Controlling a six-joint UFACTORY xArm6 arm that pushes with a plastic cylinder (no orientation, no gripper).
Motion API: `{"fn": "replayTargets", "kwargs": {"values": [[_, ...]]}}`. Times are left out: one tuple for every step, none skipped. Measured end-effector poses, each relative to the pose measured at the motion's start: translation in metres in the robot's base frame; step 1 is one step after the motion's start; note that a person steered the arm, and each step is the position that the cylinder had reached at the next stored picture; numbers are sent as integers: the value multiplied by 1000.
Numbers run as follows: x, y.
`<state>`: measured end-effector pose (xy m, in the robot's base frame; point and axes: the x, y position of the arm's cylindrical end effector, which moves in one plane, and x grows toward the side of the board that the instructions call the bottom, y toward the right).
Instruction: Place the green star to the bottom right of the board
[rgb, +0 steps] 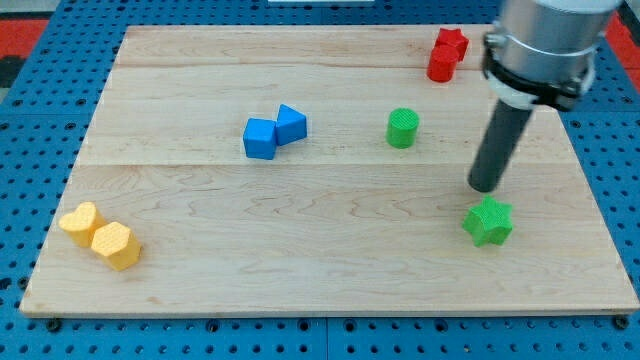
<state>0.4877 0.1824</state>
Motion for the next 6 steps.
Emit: {"fn": "replayTargets", "kwargs": {"values": [[20,-7],[34,-17],[-19,17],[-89,60],[-160,81],[-233,93]]}}
